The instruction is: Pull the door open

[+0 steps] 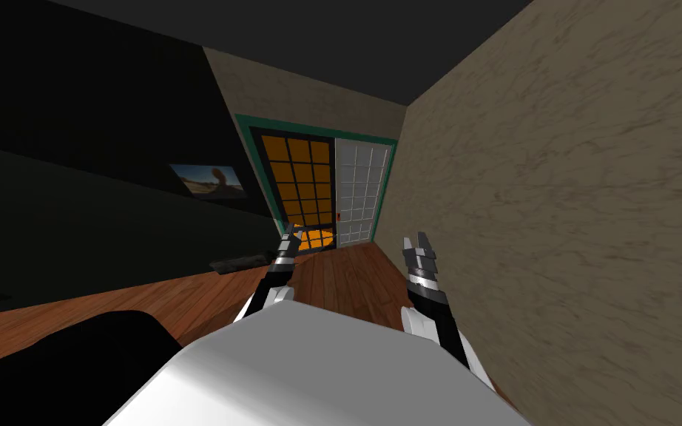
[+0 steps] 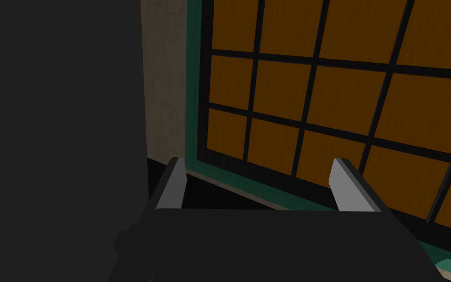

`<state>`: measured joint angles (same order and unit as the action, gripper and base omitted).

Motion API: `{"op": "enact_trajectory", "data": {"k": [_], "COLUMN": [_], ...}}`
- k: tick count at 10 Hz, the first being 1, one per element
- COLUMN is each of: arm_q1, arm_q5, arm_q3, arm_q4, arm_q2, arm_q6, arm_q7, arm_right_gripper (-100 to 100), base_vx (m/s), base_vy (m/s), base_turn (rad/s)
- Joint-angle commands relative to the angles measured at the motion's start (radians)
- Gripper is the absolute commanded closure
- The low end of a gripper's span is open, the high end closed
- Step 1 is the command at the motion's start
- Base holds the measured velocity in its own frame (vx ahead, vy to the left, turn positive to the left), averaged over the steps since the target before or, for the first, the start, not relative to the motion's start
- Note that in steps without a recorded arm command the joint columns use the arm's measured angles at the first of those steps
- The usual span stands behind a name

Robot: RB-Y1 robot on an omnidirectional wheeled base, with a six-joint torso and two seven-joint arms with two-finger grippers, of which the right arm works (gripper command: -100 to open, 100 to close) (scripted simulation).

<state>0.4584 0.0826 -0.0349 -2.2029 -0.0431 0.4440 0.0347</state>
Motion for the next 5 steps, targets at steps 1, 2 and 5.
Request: {"op": "enact_trajectory", "data": {"k": [1,2,5], "arm_q1": [-0.008,-0.014,-0.031], "arm_q5": [0.01,0.016,0.037], "arm_q3": [0.01,0.017,0.039], "arm_q4": [0.032,0.053,0.12], "arm_q2": [0.012,0.018,0.037], "arm_q6": [0.01,0.017,0.037], "arm_q7": [-0.029,-0.047,-0.107], "arm_right_gripper": [-100,-100,-100], "base_vx": [0.119,0.199,0.173], "base_vy": [-0.019,0.043,0.062], "base_turn": [0.071,0.091,0.074]}}
